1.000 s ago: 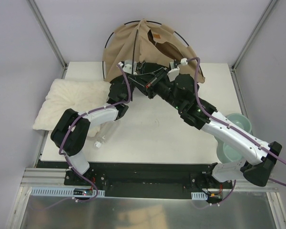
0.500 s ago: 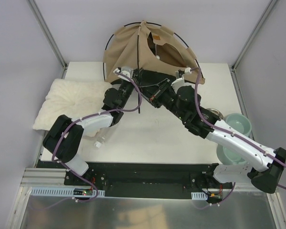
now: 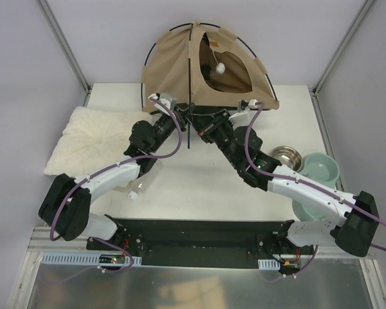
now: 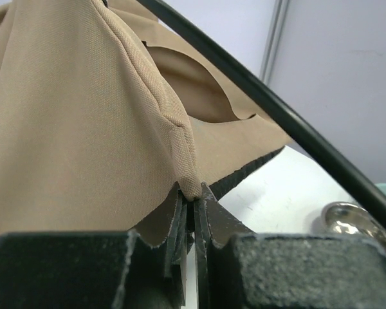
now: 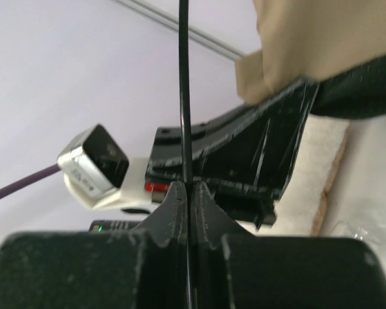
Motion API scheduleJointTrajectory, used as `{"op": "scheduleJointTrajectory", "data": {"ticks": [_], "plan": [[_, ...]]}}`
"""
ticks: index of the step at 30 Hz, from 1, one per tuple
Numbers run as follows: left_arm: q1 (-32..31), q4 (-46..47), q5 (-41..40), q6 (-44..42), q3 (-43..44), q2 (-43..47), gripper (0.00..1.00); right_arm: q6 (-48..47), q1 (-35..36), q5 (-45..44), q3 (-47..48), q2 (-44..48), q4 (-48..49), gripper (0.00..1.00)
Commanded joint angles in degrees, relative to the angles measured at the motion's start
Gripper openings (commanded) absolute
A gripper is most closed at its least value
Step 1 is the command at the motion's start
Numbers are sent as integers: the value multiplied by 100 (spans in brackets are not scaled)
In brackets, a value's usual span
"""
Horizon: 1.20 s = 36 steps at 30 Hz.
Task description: Set up the pet tent
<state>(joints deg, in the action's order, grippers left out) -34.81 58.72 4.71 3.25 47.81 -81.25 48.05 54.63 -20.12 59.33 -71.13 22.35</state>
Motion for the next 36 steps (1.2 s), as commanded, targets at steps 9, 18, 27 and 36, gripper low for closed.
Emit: {"op": "scheduleJointTrajectory", "data": {"ticks": [9,18,27,36], "plan": [[-26,-3425,276,800,17,1946,0,-806,-163,-968,167,-410,1360,0],[-26,-5616,373,1844,878,2219,0,-1439,-163,-1143,298,-717,1799,0],[-26,-6092,214,3112,862,2219,0,-1457,-146,-1372,658,-1306,2124,0],[-26,-6407,-14,3630,1037,2202,0,-1562,-49,-1530,869,-1728,2151,0]]}}
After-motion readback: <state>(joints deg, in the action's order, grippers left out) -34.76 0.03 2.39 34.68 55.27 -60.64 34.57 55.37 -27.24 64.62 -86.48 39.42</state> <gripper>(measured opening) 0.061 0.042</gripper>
